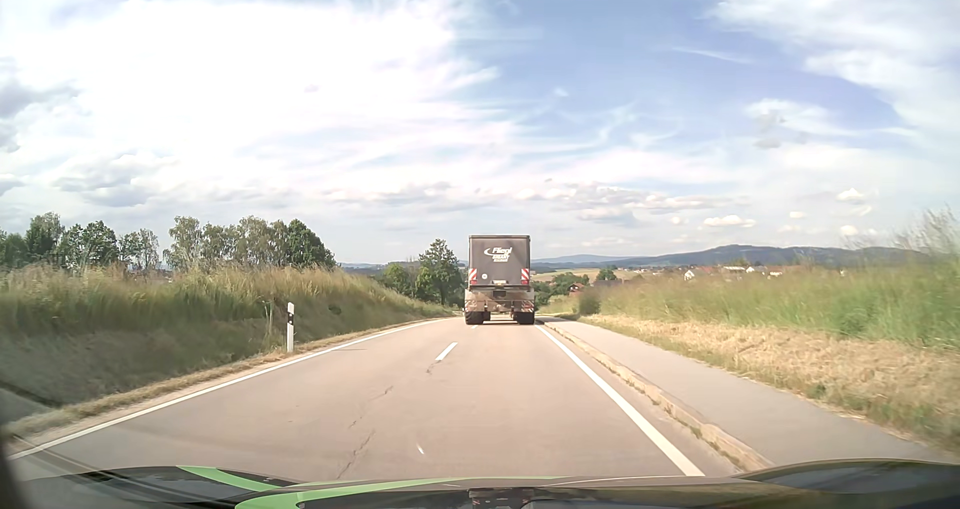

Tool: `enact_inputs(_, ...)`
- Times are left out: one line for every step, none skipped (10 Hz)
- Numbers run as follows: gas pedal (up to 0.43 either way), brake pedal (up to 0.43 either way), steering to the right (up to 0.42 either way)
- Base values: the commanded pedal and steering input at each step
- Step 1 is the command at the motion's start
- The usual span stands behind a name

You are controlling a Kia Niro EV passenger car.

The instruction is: Follow the waypoints while adhering to traffic rules and regulations

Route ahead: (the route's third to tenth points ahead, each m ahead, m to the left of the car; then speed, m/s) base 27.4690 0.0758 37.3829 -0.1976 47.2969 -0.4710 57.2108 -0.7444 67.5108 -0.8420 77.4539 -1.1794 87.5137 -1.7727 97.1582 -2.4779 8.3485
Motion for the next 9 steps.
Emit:
enact_inputs(0.039, 0.0, 0.0)
enact_inputs(0.039, 0.0, 0.0)
enact_inputs(0.039, 0.0, 0.0)
enact_inputs(0.028, 0.0, 0.0)
enact_inputs(0.0, 0.0, 0.0)
enact_inputs(0.0, 0.0, 0.001)
enact_inputs(0.0, 0.0, 0.002)
enact_inputs(0.0, 0.0, 0.001)
enact_inputs(0.0, 0.0, 0.001)
